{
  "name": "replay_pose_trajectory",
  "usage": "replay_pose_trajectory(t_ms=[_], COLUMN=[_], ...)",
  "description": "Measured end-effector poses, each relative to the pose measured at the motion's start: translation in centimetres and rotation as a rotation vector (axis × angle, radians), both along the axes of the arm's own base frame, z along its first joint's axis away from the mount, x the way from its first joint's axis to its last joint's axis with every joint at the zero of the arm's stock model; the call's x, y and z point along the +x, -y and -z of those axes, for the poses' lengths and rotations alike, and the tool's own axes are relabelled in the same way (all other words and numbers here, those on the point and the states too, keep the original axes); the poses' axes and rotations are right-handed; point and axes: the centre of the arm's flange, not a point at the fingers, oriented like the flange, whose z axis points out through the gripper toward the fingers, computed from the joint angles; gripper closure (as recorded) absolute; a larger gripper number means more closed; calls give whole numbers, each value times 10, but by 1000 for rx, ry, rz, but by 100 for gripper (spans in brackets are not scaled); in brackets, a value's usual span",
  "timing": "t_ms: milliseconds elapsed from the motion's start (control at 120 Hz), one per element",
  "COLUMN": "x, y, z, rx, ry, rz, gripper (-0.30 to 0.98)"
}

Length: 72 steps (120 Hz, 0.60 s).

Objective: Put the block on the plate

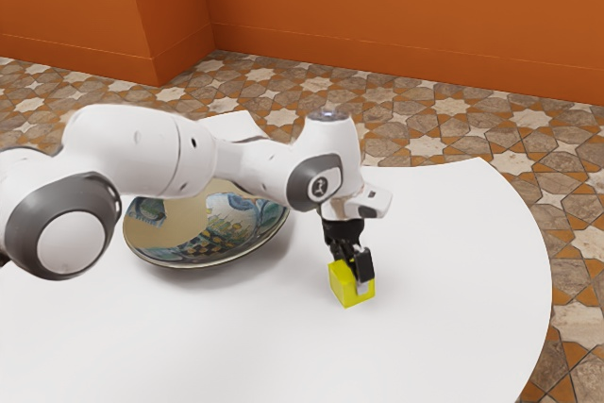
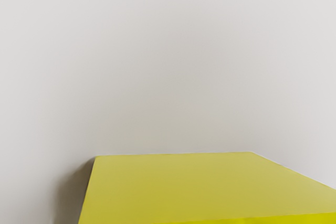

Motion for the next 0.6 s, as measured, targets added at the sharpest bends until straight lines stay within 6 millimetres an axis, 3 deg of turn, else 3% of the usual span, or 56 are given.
replay_pose_trajectory(t_ms=[200, 442, 600], x=[-1, -1, 0], y=[1, 2, 2], z=[11, 5, 4], rx=[-7, -11, -9], ry=[-14, -5, -3], rz=[-7, -5, -5], gripper=[0, 18, 23])
